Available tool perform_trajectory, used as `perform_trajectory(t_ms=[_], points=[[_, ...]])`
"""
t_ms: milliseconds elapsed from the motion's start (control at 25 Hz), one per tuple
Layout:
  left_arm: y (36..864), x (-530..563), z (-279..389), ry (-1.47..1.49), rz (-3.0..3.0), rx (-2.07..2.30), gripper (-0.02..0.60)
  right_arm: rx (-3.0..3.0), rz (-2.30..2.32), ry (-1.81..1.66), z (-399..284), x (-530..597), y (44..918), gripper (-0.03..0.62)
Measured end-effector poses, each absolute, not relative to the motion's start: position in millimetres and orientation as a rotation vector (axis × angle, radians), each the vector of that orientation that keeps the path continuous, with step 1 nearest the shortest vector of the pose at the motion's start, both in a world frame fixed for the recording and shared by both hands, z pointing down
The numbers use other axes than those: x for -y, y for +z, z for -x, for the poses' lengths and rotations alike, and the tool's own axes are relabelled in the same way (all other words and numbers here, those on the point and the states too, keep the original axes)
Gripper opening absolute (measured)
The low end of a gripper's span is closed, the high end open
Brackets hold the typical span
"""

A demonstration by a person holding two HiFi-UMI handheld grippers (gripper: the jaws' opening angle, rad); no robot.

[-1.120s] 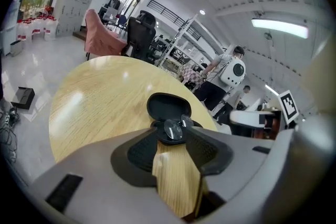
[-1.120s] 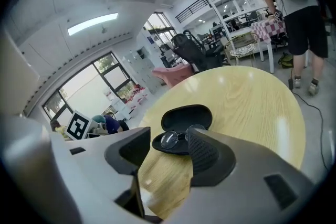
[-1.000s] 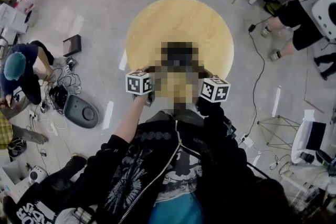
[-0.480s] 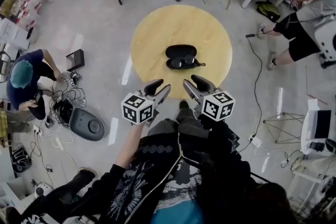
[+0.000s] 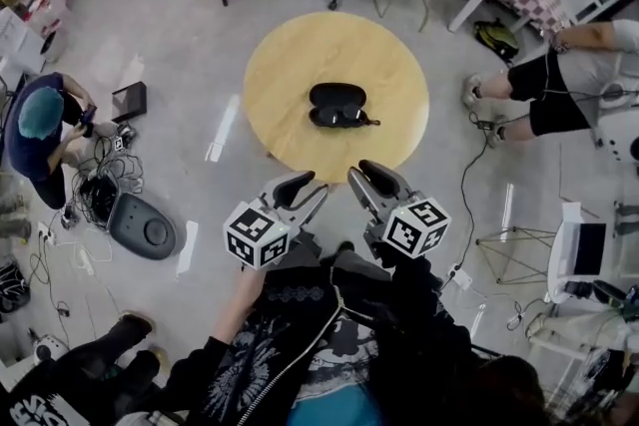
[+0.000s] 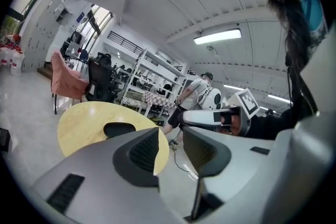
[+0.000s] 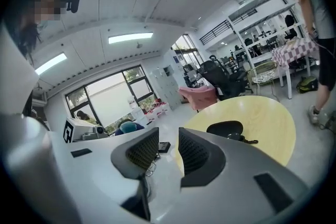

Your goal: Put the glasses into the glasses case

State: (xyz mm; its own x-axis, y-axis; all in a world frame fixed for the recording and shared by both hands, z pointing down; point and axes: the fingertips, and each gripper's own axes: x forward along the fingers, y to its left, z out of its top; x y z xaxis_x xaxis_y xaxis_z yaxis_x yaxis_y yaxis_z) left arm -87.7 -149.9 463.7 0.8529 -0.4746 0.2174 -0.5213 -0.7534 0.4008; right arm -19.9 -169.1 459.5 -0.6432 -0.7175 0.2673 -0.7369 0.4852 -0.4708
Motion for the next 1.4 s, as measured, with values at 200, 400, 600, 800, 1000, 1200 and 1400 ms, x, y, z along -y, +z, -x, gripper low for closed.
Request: perform_trajectory(t_ms=[200,400,600,800,1000,1200,1400], points=[[445,137,94,0.128,-2.611,0.791,0.137,2.739,-1.27,0.854,29,152,447,0.09],[423,122,86,0.103,-2.657,0.865,0.133,2.805,-1.218,0.812,19,126,432,0.075],[415,85,51,0.082,-2.654,0.92,0.13,2.846,-1.173,0.732,-13,78,423,0.064],[411,29,7,0.067,-2.66,0.96,0.124,2.893,-1.117,0.675,-49,21,415,0.061],[413,-27,-20,0.086,-2.64,1.006,0.121,2.901,-1.058,0.624,-73,-32,418,0.061],[419,-67,-34,0.15,-2.618,1.036,0.112,2.924,-1.019,0.655,-85,-70,422,0.061],[411,-83,-42,0.161,-2.642,1.028,0.075,2.937,-1.017,0.676,-87,-91,420,0.061]])
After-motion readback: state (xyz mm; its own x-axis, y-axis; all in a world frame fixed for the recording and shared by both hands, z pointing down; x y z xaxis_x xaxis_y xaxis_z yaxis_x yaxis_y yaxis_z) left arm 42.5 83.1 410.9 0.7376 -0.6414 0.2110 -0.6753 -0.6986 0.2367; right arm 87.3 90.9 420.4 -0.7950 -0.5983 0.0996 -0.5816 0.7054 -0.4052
